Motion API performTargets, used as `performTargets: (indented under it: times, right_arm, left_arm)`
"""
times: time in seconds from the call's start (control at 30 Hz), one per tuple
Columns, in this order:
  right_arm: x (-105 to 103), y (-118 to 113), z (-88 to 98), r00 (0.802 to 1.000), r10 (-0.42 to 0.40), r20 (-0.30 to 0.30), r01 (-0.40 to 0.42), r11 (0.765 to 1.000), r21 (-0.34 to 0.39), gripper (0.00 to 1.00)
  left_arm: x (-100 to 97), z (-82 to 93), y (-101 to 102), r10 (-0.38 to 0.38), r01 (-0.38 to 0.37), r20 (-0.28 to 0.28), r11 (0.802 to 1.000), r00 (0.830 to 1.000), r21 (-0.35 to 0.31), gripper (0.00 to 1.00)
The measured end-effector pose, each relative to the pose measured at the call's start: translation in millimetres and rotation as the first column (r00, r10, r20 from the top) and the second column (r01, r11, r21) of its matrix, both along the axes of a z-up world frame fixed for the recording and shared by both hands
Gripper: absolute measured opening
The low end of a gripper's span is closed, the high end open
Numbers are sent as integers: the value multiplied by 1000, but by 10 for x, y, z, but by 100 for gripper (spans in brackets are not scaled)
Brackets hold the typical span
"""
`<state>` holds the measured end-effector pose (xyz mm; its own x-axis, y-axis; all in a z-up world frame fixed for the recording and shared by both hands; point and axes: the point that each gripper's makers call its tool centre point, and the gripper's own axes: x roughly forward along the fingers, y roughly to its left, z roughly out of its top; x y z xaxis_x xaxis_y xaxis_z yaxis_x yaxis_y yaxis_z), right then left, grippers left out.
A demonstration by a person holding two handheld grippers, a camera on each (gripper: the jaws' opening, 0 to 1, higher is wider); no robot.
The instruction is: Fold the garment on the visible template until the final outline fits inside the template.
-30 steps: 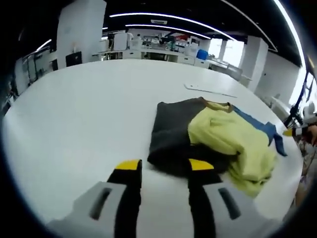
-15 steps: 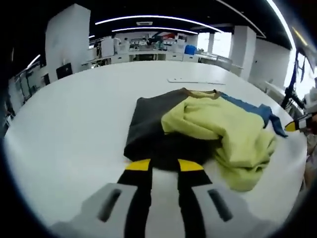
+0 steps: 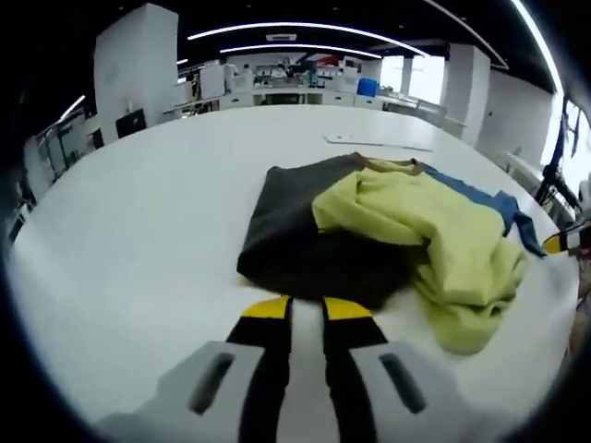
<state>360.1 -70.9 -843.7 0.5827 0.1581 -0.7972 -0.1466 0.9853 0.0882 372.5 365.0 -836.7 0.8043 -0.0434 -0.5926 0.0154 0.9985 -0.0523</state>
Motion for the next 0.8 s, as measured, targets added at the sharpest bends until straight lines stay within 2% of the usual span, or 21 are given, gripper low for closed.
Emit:
performTargets:
  times: [0.17, 0.33, 0.5, 0.8]
  right_arm:
    - [-21, -30, -19, 1000, -22, -7, 22, 1000, -5, 24]
    - [-24, -46, -26, 1000, -25, -11, 25, 1000, -15, 21]
    - [-34, -36, -28, 1000, -18, -10, 17, 1000, -24, 20]
    - [-52, -21, -23, 1000, -17, -13, 17, 1000, -13, 22]
  left_arm:
    - [151, 92, 7, 12, -10, 56, 999, 998, -49, 11]
    - [278, 157, -109, -8, 14, 86, 998, 996, -68, 14]
    - [305, 126, -247, -33, 37, 74, 998, 997, -47, 16]
    - [156, 88, -342, 9, -7, 33, 998, 999, -55, 17]
